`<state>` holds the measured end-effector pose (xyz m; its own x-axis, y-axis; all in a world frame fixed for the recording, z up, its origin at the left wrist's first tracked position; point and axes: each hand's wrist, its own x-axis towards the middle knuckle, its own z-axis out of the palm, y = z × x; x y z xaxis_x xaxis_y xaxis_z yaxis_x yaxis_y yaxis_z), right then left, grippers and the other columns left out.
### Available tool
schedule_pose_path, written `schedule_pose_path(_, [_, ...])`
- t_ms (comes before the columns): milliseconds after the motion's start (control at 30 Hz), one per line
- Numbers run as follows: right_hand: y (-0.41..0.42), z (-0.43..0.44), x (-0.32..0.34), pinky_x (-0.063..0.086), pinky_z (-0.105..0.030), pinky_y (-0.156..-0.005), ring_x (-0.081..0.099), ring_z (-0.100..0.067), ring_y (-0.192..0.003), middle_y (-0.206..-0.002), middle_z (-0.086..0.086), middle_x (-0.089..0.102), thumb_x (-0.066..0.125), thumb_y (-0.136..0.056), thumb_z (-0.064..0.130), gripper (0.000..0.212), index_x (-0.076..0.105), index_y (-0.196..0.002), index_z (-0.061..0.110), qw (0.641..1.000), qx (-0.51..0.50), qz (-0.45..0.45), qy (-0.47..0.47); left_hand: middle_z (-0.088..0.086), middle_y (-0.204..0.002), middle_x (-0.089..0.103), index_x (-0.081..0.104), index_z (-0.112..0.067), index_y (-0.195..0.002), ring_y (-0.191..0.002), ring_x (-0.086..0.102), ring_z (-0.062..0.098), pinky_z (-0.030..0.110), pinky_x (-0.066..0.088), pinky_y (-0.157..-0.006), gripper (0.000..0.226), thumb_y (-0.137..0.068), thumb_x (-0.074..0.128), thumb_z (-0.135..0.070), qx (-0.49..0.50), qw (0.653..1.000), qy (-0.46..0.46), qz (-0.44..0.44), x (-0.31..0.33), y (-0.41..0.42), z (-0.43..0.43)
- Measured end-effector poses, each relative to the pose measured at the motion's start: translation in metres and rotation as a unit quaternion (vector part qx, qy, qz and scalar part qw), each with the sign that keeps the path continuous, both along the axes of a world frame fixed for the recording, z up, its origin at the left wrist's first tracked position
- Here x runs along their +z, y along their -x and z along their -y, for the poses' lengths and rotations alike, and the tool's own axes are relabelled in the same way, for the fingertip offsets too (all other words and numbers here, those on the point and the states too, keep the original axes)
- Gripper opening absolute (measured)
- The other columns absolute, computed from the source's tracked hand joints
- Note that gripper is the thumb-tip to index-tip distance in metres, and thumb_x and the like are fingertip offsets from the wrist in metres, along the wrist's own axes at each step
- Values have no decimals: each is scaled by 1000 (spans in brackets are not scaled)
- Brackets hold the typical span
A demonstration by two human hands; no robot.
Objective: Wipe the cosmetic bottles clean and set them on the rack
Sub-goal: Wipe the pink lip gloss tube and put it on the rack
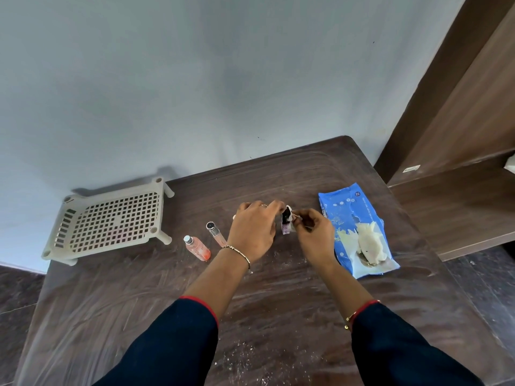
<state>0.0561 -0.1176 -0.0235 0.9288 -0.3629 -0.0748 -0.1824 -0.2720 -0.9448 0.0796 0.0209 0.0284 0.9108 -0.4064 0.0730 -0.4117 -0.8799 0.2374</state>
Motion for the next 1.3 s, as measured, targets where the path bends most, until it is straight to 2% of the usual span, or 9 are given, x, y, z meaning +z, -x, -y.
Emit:
schedule_pose_path(100, [6,-10,7,50,-13,-71,63,-2,-80,-84,9,66,67,-84,7,13,67,-88,20,997,-31,71,13,-1,-102,68,53,-28,-124,-106,56,19,33,32,-95,44,-85,57,-9,0,1000,-7,-2,4,0,2])
schedule_pose_path(200, [10,-20,0,51,-18,-70,59,-6,-79,-87,4,59,69,-80,2,13,67,-87,13,991,-30,108,73,-2,-103,67,55,-31,-125,-108,54,17,31,31,-95,46,-85,56,-8,-4,1000,-14,-12,8,-2,2])
schedule_pose_path(300, [11,-19,-17,50,-24,-69,54,-11,-74,-85,3,52,69,-78,-1,13,65,-82,11,990,-5,66,128,-6,-105,68,57,-33,-123,-108,54,15,32,32,-97,41,-87,56,-13,-13,1000,-18,-14,12,-5,4])
schedule_pose_path(433, [10,-18,-28,52,-40,-68,56,-17,-72,-83,1,53,67,-76,0,12,66,-82,10,989,-3,46,139,-6,-103,70,61,-33,-119,-107,54,15,31,32,-96,39,-87,56,-10,-14,1000,-22,-10,14,-8,6])
schedule_pose_path(633, [9,-21,-13,44,-19,-61,50,-11,-67,-82,1,52,70,-77,1,9,64,-79,8,982,-17,105,159,-9,-97,70,64,-34,-112,-103,54,14,31,33,-93,31,-90,56,-15,-16,1000,-23,2,14,-12,7])
schedule_pose_path(800, [10,-18,-24,49,-28,-67,55,-12,-73,-84,3,54,67,-78,2,14,68,-84,14,988,-2,38,150,-10,-105,70,66,-32,-112,-103,54,15,33,35,-93,28,-94,53,-16,-45,998,-49,7,18,-17,11])
schedule_pose_path(1000, [7,-21,-13,48,-27,-64,54,-13,-68,-78,1,53,70,-77,2,10,64,-75,10,988,-36,72,128,-9,-104,67,64,-33,-118,-105,53,16,32,34,-94,31,-96,50,-16,-52,997,-57,14,19,-19,12])
schedule_pose_path(1167, [8,-15,-24,52,-29,-73,59,-12,-79,-85,4,58,69,-78,5,11,68,-81,16,993,-6,-12,116,-7,-105,63,64,-34,-117,-107,51,16,33,33,-94,27,-97,50,-22,-82,992,-91,10,22,-24,13])
schedule_pose_path(1300, [13,-12,-24,51,-26,-71,60,-11,-78,-83,3,60,71,-79,10,8,66,-80,15,994,-23,-13,106,-9,-111,63,67,-33,-111,-112,48,16,35,32,-94,22,-93,56,-32,-90,989,-113,-3,27,-32,16])
